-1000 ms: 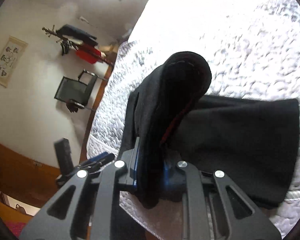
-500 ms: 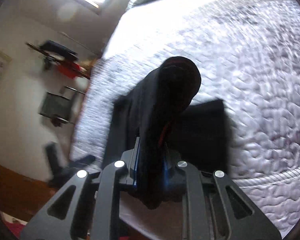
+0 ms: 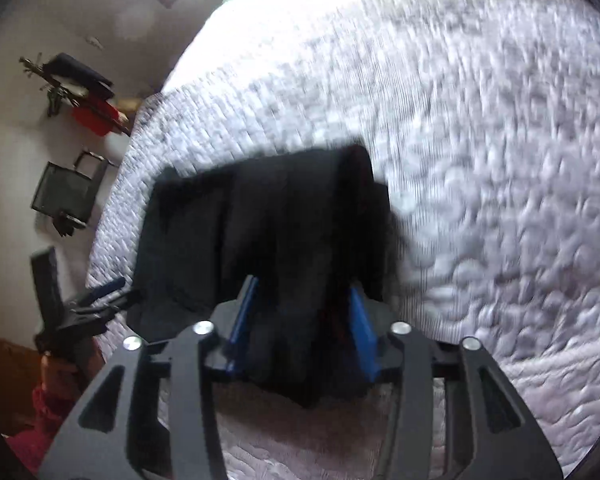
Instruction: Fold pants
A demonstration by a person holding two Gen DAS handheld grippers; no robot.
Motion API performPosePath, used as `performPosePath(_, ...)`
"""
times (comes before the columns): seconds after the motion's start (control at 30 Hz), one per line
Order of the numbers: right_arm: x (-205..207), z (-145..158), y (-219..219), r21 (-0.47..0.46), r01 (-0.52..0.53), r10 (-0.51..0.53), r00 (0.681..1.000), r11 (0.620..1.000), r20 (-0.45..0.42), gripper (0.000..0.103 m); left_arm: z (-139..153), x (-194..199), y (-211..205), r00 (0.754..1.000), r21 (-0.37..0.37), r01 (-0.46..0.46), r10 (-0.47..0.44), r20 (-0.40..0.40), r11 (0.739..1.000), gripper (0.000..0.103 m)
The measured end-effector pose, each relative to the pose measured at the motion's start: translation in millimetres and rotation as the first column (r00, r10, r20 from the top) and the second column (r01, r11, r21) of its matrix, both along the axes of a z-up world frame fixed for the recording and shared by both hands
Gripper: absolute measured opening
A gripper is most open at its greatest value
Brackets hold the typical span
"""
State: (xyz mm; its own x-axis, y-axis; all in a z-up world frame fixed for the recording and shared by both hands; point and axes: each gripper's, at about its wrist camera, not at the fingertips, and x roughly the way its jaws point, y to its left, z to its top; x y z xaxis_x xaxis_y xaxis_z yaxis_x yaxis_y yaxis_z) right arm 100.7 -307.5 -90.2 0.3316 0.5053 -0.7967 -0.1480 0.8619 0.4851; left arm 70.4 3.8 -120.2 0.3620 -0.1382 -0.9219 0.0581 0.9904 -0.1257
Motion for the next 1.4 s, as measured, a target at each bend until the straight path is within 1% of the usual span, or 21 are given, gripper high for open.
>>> performPosePath(0.07,10,8,-4,0.03,0.004,-0.005,1.0,1.0,0.013,0.052,2,7,-3,1.0,0.0,0.002,-0.002,0.003,1.0,0.099)
performPosePath(0.17,35,7,-5,0.008,0.007,-0.007,1.0,1.0,0.003,0.052,0,18,-9,1.0,0.009,0.005,-0.005,-0.005,1.0,0.099)
performPosePath(0.2,44,2,-5,0.03,0.004,-0.004,1.0,1.0,-0.018,0.045,-1,21,-12,1.0,0.011,0.01,-0.01,-0.008,1.0,0.099)
performPosePath(0.23,51,-2,0,0.057,0.005,-0.003,0.999,0.998,-0.032,0.031,-3,23,-16,1.0,0.016,0.014,-0.014,-0.012,1.0,0.099)
performPosePath(0.27,56,-3,0,0.079,0.01,-0.006,0.999,0.997,-0.044,0.026,-5,24,-17,1.0,0.019,0.018,-0.018,-0.016,1.0,0.099)
performPosePath(0.3,59,-5,-2,0.091,0.016,-0.012,0.999,0.996,-0.047,0.022,-8,26,-20,1.0,0.024,0.022,-0.021,-0.02,0.999,0.099)
performPosePath(0.37,61,-7,-7,0.119,0.035,-0.031,0.999,0.992,-0.036,0.02,-13,27,-21,0.999,0.029,0.023,-0.022,-0.027,0.999,0.099)
performPosePath(0.4,64,-11,-9,0.118,0.05,-0.046,0.998,0.992,-0.042,0.019,-16,28,-22,0.999,0.025,0.019,-0.019,-0.03,1.0,0.1)
performPosePath(0.47,66,-21,-10,0.078,0.071,-0.065,0.995,0.994,-0.072,0.014,-20,30,-21,0.999,0.01,0.009,-0.009,-0.036,1.0,0.1)
performPosePath(0.5,68,-31,-10,0.061,0.082,-0.076,0.993,0.995,-0.093,0.014,-22,31,-21,0.999,-0.002,0.001,-0.001,-0.042,1.0,0.1)
performPosePath(0.57,71,-40,-13,0.08,0.103,-0.094,0.99,0.991,-0.109,0.015,-25,32,-21,0.999,-0.011,-0.008,0.008,-0.049,1.0,0.1)
performPosePath(0.67,69,-38,-14,0.097,0.097,-0.088,0.991,0.991,-0.1,0.017,-23,32,-21,0.999,-0.007,-0.006,0.005,-0.045,1.0,0.1)
performPosePath(0.77,55,-23,-18,0.117,0.079,-0.071,0.995,0.99,-0.072,0.033,-15,25,-16,0.999,-0.023,-0.009,0.008,-0.039,1.0,0.099)
performPosePath(0.8,48,-19,-21,0.121,0.076,-0.068,0.995,0.99,-0.07,0.043,-13,22,-15,0.999,-0.028,-0.01,0.009,-0.036,1.0,0.099)
performPosePath(0.83,37,-14,-24,0.124,0.075,-0.067,0.996,0.989,-0.061,0.045,-10,17,-12,0.999,-0.034,-0.013,0.011,-0.031,0.999,0.099)
performPosePath(0.97,-4,-4,-31,0.163,0.042,-0.035,0.998,0.986,-0.049,0.045,-8,-6,-2,0.999,-0.084,-0.026,0.023,-0.035,0.996,0.099)
performPosePath(1.07,-28,-10,-30,0.191,0.015,-0.002,0.998,0.981,-0.07,0.045,-13,-18,0,0.998,-0.136,-0.033,0.026,-0.056,0.99,0.099)
performPosePath(1.13,-38,-12,-26,0.201,-0.013,0.026,0.998,0.98,-0.062,0.045,-18,-21,-3,0.998,-0.143,-0.035,0.026,-0.062,0.989,0.099)
performPosePath(1.23,-41,-8,-17,0.238,-0.061,0.069,0.997,0.969,-0.026,0.041,-22,-20,-6,0.997,-0.149,-0.039,0.027,-0.077,0.988,0.099)
performPosePath(1.33,-39,0,-5,0.259,-0.125,0.126,0.992,0.958,0.014,0.041,-22,-17,-15,0.997,-0.133,-0.02,0.01,-0.076,0.991,0.099)
performPosePath(1.4,-34,0,1,0.267,-0.147,0.148,0.989,0.952,0.014,0.041,-24,-15,-21,0.997,-0.126,-0.011,0.001,-0.077,0.992,0.099)
